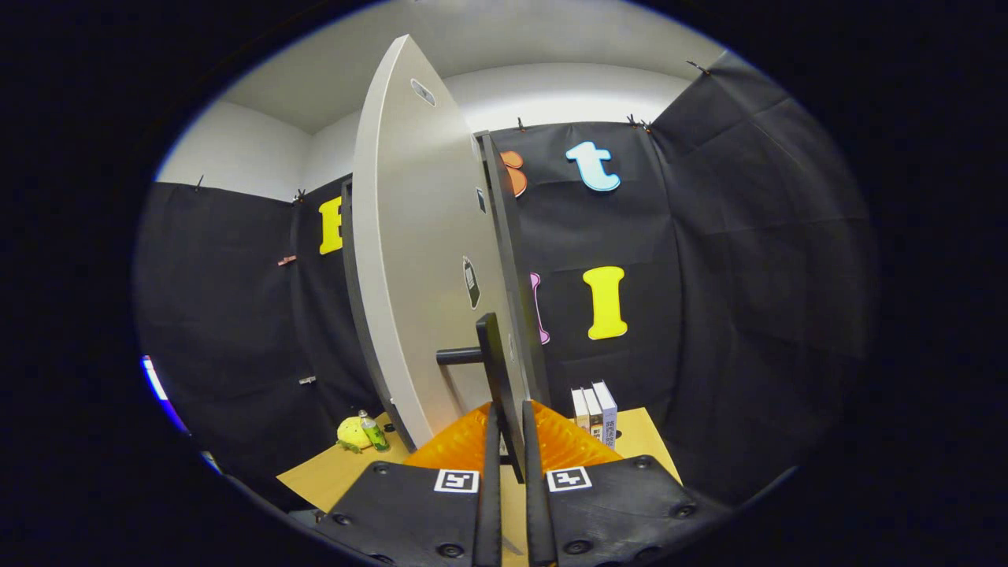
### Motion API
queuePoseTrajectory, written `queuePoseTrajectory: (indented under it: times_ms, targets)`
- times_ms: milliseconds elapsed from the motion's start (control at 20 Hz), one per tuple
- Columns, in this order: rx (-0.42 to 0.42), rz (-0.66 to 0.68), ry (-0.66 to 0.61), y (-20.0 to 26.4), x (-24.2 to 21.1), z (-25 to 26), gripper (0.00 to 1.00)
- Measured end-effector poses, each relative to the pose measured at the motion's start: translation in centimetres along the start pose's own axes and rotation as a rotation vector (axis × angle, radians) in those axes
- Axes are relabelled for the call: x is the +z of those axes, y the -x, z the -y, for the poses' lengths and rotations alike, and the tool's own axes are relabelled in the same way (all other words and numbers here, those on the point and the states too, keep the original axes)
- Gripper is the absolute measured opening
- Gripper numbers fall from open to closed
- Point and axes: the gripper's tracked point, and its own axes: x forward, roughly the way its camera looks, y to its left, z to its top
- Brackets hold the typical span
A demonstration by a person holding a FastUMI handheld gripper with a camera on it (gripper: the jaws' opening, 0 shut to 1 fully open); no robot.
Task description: Open the shoe cabinet door, grab the shoes and put them into the shoe cabinet, then close the shoe cabinet door.
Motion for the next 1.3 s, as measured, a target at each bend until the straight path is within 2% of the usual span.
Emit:
queuePoseTrajectory:
  times_ms: [100, 300, 450, 500, 700, 750, 950, 1300]
  targets:
    - [-0.052, 0.014, 0.025, 1.9, 0.7, 0.2, 0.17]
    - [-0.118, -0.017, 0.035, 5.1, -0.6, -2.0, 0.24]
    - [-0.122, -0.046, 0.069, 7.6, -2.7, -5.4, 0.48]
    - [-0.117, -0.076, 0.076, 8.2, -3.8, -6.6, 0.49]
    - [-0.177, -0.123, 0.102, 10.5, -8.0, -10.6, 0.93]
    - [-0.186, -0.146, 0.086, 10.7, -9.5, -11.5, 0.98]
    - [-0.176, -0.229, -0.003, 10.1, -14.9, -15.4, 0.98]
    - [-0.071, -0.440, 0.061, 3.1, -28.1, -17.8, 0.99]
